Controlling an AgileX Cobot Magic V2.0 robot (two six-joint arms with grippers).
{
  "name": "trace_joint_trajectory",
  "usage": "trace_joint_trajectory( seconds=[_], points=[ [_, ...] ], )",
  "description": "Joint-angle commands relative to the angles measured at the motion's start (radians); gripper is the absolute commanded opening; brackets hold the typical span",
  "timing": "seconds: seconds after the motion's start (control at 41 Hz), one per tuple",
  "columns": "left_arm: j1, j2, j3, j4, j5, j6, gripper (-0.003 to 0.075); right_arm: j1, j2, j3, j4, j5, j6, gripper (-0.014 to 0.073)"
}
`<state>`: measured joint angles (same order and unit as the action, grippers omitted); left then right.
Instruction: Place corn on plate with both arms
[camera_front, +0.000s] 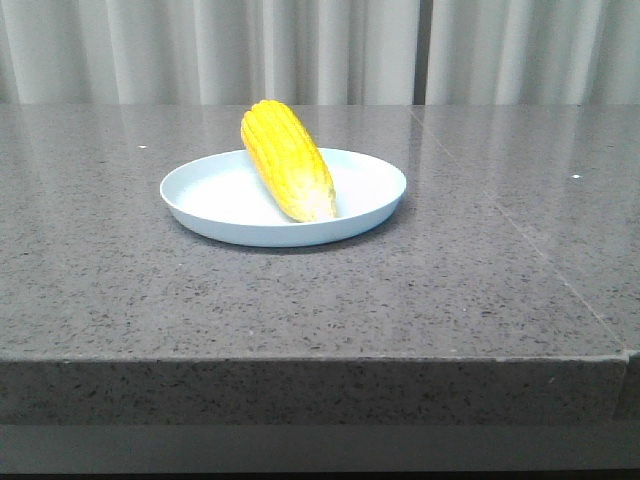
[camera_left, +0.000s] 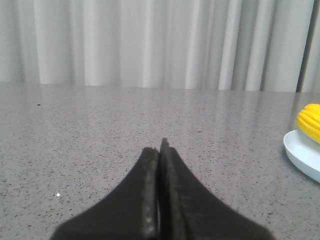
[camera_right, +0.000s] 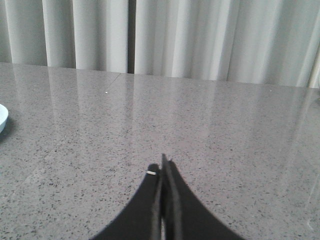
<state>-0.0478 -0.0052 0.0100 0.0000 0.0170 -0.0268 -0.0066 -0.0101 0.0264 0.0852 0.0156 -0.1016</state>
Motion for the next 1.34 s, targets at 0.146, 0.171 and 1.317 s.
trace_joint_trajectory(
  seconds=[0.146,0.171,1.317],
  points=[
    [0.0,-0.016,0.021,0.0,-0.081,-0.011,-0.002,-0.004,-0.017,-0.022,-0.026,-0.099,0.051,-0.0067],
    [0.0,-0.016,0.021,0.0,-0.081,-0.011,-0.002,-0.004,-0.017,-0.022,-0.043,-0.105,0.082,-0.0067],
    [0.0,-0.016,0.021,0.0,-0.081,-0.011,-0.002,-0.004,-0.017,-0.022,-0.085,-0.131,0.214,-0.0067]
  ],
)
